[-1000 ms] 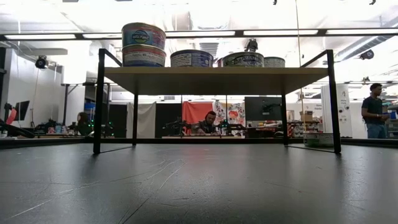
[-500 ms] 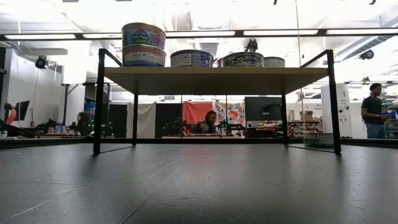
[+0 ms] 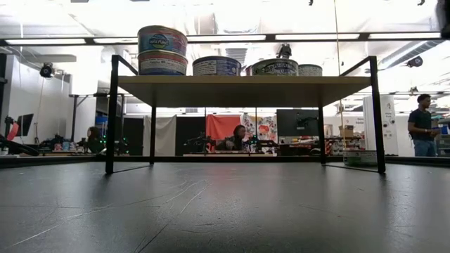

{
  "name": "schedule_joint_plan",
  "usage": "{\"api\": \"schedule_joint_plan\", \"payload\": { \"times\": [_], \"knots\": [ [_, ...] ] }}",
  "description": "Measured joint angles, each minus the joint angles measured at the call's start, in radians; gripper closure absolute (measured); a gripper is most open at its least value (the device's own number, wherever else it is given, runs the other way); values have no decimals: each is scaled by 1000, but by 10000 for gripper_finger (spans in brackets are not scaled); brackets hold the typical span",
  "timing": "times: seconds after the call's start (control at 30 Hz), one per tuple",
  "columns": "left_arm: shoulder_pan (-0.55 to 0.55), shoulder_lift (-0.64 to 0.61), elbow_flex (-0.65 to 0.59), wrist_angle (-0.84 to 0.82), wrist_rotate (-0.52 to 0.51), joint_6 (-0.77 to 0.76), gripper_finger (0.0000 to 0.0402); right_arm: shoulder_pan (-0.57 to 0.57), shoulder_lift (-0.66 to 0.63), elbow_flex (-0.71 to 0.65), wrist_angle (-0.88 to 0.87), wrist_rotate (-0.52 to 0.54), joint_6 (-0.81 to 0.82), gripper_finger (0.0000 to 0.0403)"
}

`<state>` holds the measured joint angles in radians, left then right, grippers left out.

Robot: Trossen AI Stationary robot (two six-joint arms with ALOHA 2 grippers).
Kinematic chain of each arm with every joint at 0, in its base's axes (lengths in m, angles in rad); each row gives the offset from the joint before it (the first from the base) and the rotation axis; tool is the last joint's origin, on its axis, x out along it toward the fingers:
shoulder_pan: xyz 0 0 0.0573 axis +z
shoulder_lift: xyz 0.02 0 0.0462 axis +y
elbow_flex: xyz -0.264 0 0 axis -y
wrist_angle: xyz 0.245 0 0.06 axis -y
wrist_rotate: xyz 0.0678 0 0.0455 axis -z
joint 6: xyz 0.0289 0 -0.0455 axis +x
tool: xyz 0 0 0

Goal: Stack canned seafood by type on shelf
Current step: Stack the blue tuna can on the blue tuna can

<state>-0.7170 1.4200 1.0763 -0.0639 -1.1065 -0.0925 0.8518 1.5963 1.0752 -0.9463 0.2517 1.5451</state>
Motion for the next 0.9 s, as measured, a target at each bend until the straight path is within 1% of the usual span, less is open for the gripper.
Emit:
{"api": "schedule_joint_plan", "payload": {
  "times": [0.2, 0.37, 0.53, 0.6, 0.73, 0.9],
  "knots": [
    [0, 0, -6, 0, 0, -6, 356, -25, 0, 0, 0, 24, -109, 390],
    [-3, 28, -6, 48, -1, -14, 356, -25, -3, 0, 2, 116, -153, 390],
    [-9, 100, 6, 121, -1, -15, 356, -18, -7, 23, -18, 106, -183, 390],
    [-14, 127, 8, 150, -4, -14, 356, -14, -7, 36, -41, 79, -181, 390],
    [-22, 163, 26, 185, -20, -16, 356, 3, -8, 55, -78, 40, -149, 390],
    [-40, 199, 78, 186, -23, -18, 356, 54, -11, 67, -97, 1, -84, 390]
  ]
}}
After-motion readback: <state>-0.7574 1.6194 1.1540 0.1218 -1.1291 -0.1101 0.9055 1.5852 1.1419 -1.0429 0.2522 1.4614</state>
